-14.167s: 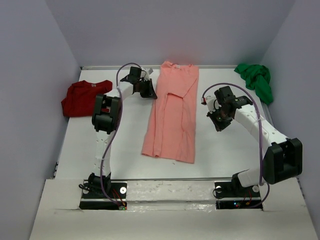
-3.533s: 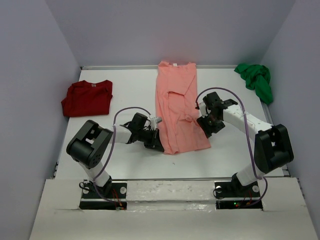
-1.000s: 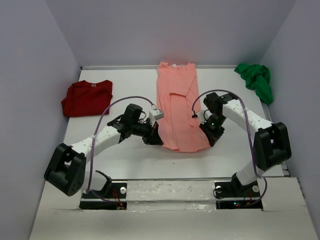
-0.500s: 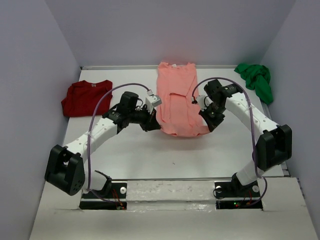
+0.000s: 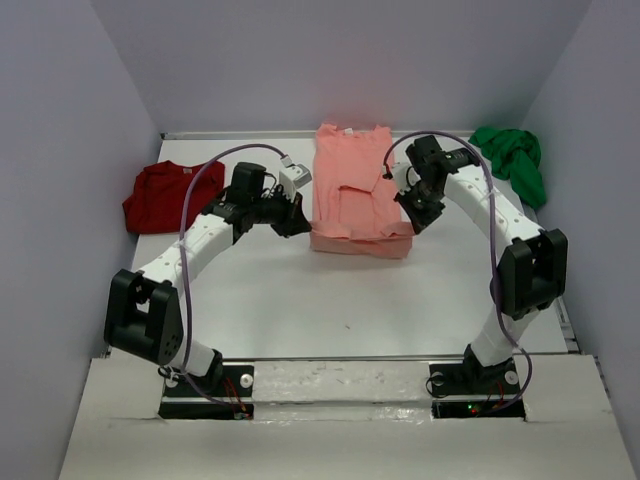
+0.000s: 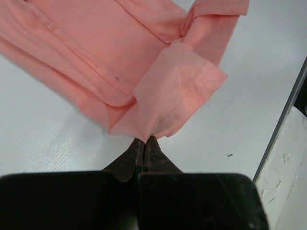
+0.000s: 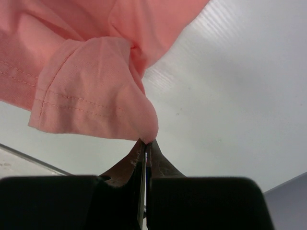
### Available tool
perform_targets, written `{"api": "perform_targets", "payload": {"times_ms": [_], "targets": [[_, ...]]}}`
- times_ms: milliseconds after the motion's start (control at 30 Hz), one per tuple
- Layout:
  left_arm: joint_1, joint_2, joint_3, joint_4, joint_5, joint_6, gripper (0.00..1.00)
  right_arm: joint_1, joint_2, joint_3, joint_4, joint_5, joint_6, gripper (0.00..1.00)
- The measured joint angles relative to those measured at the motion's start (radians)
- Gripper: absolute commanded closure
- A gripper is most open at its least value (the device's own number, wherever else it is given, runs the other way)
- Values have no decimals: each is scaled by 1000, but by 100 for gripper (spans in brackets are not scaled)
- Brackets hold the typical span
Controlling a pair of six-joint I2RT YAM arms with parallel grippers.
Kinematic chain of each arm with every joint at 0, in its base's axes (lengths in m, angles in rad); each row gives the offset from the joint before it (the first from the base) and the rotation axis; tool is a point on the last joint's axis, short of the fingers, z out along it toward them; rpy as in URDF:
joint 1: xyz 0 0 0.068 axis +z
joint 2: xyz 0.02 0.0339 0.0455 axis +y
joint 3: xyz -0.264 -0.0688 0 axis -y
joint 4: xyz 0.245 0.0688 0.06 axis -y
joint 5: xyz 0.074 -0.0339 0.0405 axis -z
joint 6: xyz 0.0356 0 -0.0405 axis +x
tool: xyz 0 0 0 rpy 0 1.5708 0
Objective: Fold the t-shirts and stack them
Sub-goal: Fold the tshirt
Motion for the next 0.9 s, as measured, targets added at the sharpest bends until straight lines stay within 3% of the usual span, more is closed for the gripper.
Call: {"api": "perform_targets", "payload": {"times_ms": [500,900], "targets": [[23,150,105,36,0,8,100,-57,231,286,35,9,-3,100],[59,349,294,69,-10,29,100,-90,394,476,35,11,-21,100]]}}
